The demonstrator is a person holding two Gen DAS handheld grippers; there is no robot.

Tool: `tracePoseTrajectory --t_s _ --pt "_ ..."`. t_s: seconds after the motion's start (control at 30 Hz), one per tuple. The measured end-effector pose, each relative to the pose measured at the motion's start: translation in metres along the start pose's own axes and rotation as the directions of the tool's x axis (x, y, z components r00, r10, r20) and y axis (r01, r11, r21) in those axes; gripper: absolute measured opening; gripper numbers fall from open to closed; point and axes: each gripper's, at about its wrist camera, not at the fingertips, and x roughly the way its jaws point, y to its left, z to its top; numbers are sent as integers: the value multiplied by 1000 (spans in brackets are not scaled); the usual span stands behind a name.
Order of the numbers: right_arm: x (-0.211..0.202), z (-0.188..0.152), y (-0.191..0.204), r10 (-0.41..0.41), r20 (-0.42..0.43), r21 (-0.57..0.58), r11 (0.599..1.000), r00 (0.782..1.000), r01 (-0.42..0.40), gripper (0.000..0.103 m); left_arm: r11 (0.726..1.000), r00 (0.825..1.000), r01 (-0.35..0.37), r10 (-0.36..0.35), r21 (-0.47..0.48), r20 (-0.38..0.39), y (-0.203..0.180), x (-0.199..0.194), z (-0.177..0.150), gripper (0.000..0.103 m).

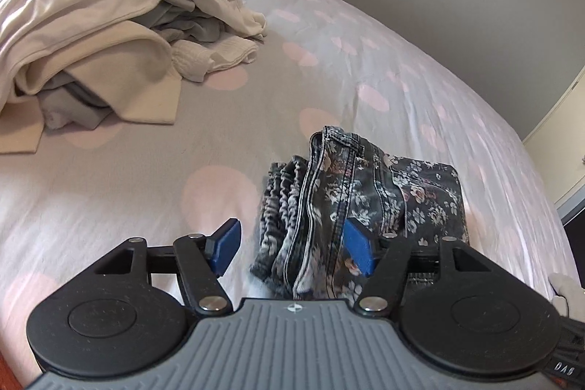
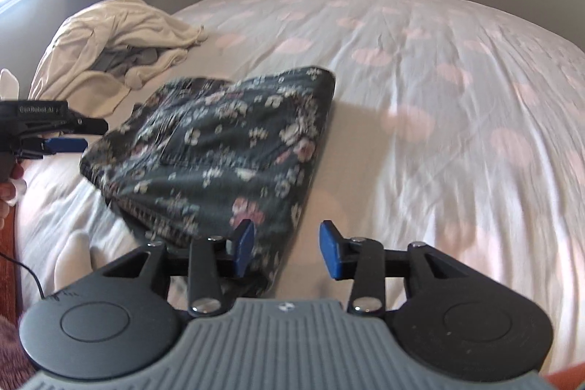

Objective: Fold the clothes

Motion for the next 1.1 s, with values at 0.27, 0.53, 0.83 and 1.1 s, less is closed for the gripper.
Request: tracePoseTrajectory --t_s 0.27,0.53,0.83,1.1 --pt "35 26 -34 110 3 145 983 994 -110 62 997 992 70 -72 -25 -105 23 55 13 62" --pt "77 44 -64 226 5 302 928 974 -217 62 975 965 216 -222 -52 -140 40 76 22 50" --pt "107 51 -80 322 40 385 869 946 -312 62 934 904 348 -356 -79 -236 42 108 44 44" --pt "122 50 -91 381 88 464 802 920 -376 56 922 886 378 -387 -84 -256 28 125 49 35"
